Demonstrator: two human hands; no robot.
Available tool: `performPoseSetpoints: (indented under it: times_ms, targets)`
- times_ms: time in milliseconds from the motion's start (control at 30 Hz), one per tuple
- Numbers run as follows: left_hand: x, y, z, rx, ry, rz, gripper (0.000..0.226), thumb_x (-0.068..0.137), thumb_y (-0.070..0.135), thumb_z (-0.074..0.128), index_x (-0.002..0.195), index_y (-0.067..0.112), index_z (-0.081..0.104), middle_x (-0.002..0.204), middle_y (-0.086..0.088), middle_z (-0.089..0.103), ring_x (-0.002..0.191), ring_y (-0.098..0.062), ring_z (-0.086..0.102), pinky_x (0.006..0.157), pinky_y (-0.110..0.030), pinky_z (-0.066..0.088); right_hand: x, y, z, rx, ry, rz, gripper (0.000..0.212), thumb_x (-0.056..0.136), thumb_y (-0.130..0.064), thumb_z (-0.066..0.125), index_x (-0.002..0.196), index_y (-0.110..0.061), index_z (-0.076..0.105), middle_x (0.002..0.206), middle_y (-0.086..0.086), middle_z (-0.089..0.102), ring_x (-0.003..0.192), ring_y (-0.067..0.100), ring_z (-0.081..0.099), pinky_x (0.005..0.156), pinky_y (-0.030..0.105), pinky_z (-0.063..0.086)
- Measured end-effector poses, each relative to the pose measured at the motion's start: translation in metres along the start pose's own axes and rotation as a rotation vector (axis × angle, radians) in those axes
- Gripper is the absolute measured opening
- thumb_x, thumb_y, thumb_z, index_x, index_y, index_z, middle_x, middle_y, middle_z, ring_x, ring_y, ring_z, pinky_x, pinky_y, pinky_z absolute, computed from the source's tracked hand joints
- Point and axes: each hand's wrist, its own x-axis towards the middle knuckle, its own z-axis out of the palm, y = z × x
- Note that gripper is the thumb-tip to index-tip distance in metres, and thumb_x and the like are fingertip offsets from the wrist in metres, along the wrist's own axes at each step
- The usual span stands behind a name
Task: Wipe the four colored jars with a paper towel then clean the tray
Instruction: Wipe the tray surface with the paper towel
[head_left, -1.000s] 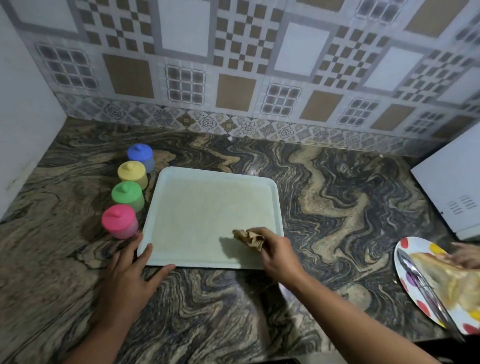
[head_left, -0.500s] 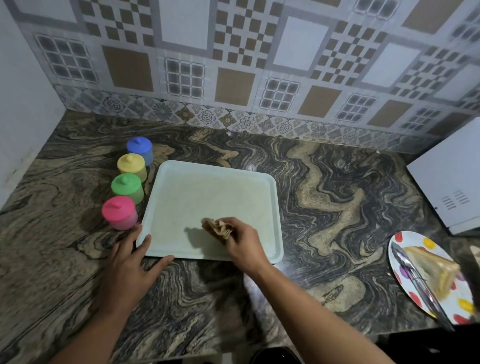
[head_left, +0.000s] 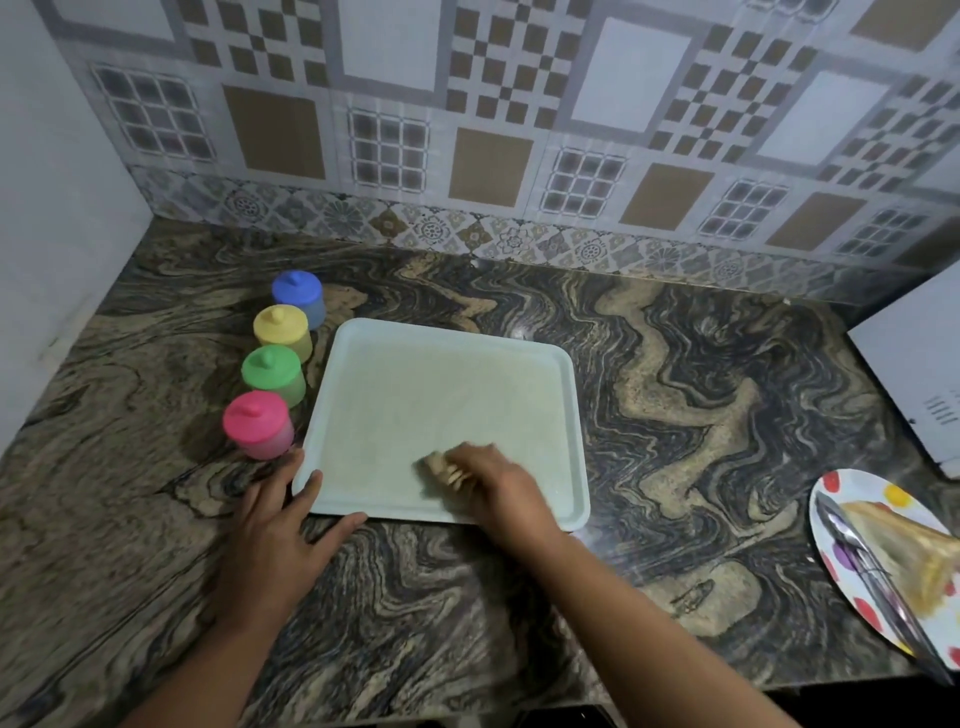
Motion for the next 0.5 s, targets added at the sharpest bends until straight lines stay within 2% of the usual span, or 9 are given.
performPoseSetpoints:
  times_ms: [67, 133, 200, 267, 333, 400, 467, 500]
  targets:
    - [0.000, 0.000, 0.000, -0.006, -0.002, -0.008, 0.088, 0.084, 0.077, 0.048, 0.124, 0.002, 0.070, 0.151, -0.010, 0.049, 0.131, -0.038, 0.047, 0.101, -0.056, 0.048, 0.018, 0.022, -0.026, -0.024, 0.188, 0.171, 0.040, 0.086, -0.033, 0.064, 0.126, -0.030, 0.069, 0.115, -0.002, 0.073, 0.109, 0.024, 0.069, 0.092, 0.032, 0.054]
    - [0.000, 0.000, 0.000, -0.004, -0.007, -0.015, 0.088, 0.083, 0.077, 0.048, 0.124, 0.002, 0.070, 0.152, -0.010, 0.049, 0.131, -0.038, 0.046, 0.101, -0.056, 0.048, 0.045, 0.026, -0.041, -0.021, 0.316, 0.323, 0.036, 0.091, -0.023, 0.058, 0.125, -0.023, 0.072, 0.119, 0.006, 0.075, 0.110, 0.030, 0.068, 0.091, 0.031, 0.050]
    - [0.000, 0.001, 0.000, -0.012, -0.009, -0.013, 0.089, 0.084, 0.078, 0.047, 0.123, 0.002, 0.071, 0.152, -0.009, 0.049, 0.132, -0.037, 0.046, 0.101, -0.055, 0.049, 0.064, 0.015, -0.033, 0.041, 0.333, 0.397, 0.032, 0.092, -0.011, 0.058, 0.120, -0.020, 0.074, 0.117, 0.007, 0.075, 0.111, 0.032, 0.067, 0.089, 0.029, 0.046]
    - [0.000, 0.001, -0.001, -0.011, -0.009, -0.015, 0.090, 0.084, 0.079, 0.046, 0.124, 0.003, 0.071, 0.152, -0.009, 0.049, 0.132, -0.037, 0.046, 0.100, -0.055, 0.049, 0.063, -0.005, -0.008, 0.119, 0.250, 0.310, 0.034, 0.085, -0.013, 0.067, 0.115, -0.028, 0.074, 0.111, 0.003, 0.074, 0.106, 0.028, 0.069, 0.092, 0.029, 0.051]
    - [0.000, 0.002, -0.002, -0.005, -0.007, -0.008, 0.090, 0.084, 0.080, 0.045, 0.124, 0.003, 0.071, 0.153, -0.009, 0.049, 0.131, -0.037, 0.046, 0.100, -0.055, 0.050, 0.039, -0.031, 0.020, 0.160, 0.053, 0.143, 0.044, 0.076, -0.011, 0.074, 0.117, -0.027, 0.075, 0.113, 0.002, 0.075, 0.106, 0.022, 0.071, 0.097, 0.025, 0.054]
    - [0.000, 0.001, -0.003, -0.004, -0.002, -0.008, 0.091, 0.084, 0.081, 0.044, 0.124, 0.004, 0.071, 0.153, -0.008, 0.048, 0.133, -0.036, 0.045, 0.100, -0.055, 0.050, 0.023, -0.047, 0.025, 0.218, -0.118, 0.041, 0.041, 0.081, 0.001, 0.063, 0.116, -0.016, 0.076, 0.114, 0.003, 0.077, 0.107, 0.014, 0.071, 0.096, 0.018, 0.051]
    - [0.000, 0.001, -0.003, -0.007, -0.008, -0.019, 0.092, 0.083, 0.083, 0.042, 0.125, 0.005, 0.071, 0.154, -0.006, 0.047, 0.134, -0.036, 0.044, 0.100, -0.055, 0.049, 0.036, -0.042, 0.009, 0.373, -0.145, 0.090, 0.030, 0.091, 0.008, 0.056, 0.110, -0.005, 0.076, 0.102, 0.002, 0.078, 0.093, 0.005, 0.070, 0.087, 0.016, 0.053]
    - [0.000, 0.002, -0.003, -0.008, -0.012, -0.021, 0.093, 0.083, 0.083, 0.041, 0.125, 0.005, 0.071, 0.154, -0.006, 0.047, 0.134, -0.036, 0.044, 0.100, -0.056, 0.049, 0.049, -0.034, -0.006, 0.453, -0.106, 0.158, 0.021, 0.094, 0.004, 0.059, 0.106, -0.001, 0.075, 0.093, 0.001, 0.076, 0.082, 0.004, 0.069, 0.078, 0.018, 0.055]
